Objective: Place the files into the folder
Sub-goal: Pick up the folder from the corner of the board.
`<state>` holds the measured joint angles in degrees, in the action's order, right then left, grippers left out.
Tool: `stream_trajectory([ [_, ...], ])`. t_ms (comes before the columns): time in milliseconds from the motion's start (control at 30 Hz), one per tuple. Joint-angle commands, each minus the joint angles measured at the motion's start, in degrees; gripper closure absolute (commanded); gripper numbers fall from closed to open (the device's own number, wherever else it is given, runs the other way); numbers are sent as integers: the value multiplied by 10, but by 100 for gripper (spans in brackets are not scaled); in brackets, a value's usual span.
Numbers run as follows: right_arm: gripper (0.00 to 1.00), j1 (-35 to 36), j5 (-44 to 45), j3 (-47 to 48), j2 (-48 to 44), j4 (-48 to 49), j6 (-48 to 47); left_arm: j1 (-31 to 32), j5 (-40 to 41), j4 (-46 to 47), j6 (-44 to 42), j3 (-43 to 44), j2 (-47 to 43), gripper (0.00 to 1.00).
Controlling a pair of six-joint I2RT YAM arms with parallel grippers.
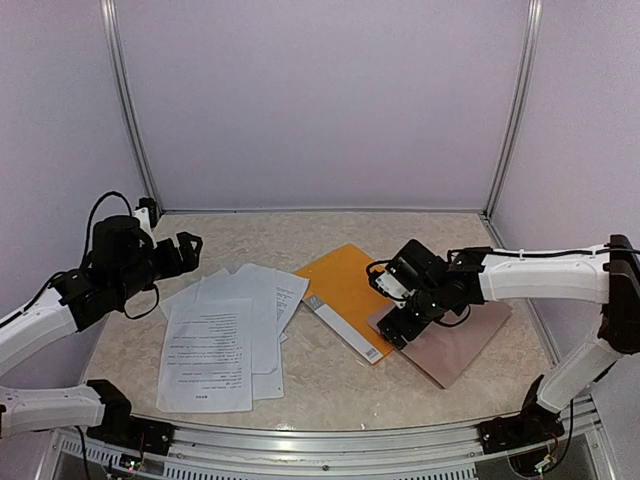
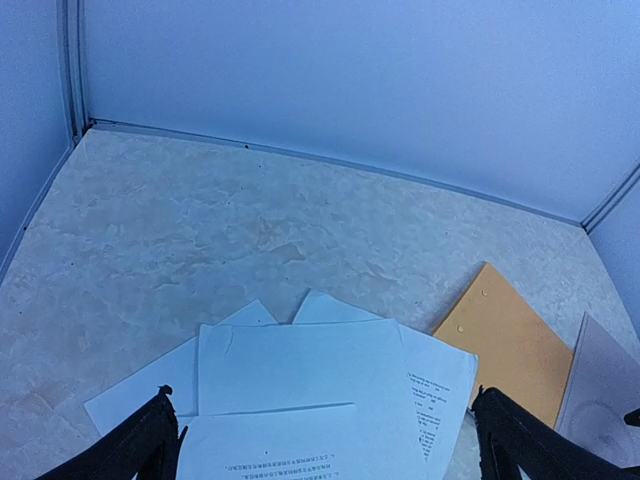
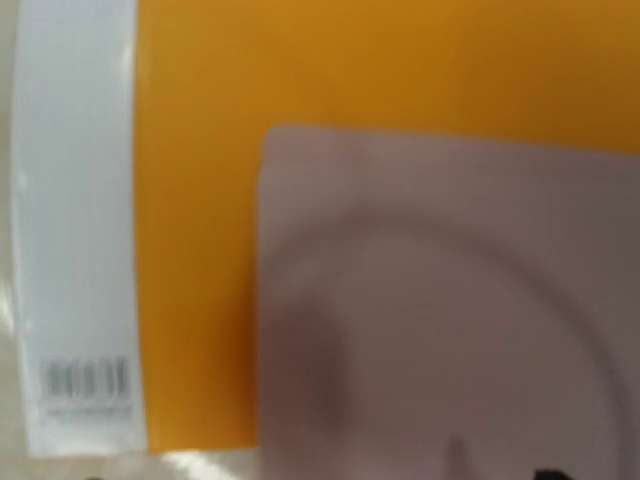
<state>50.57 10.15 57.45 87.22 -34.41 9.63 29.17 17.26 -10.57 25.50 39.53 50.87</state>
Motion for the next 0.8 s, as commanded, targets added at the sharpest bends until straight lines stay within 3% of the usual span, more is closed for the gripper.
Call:
stream_trajectory([
  [0, 10, 30, 5, 29, 30, -86, 22, 6, 6, -11, 4, 4, -8, 1],
  [767, 26, 48, 49, 73, 139, -210, 32, 15, -4, -14, 9, -2, -25, 1],
])
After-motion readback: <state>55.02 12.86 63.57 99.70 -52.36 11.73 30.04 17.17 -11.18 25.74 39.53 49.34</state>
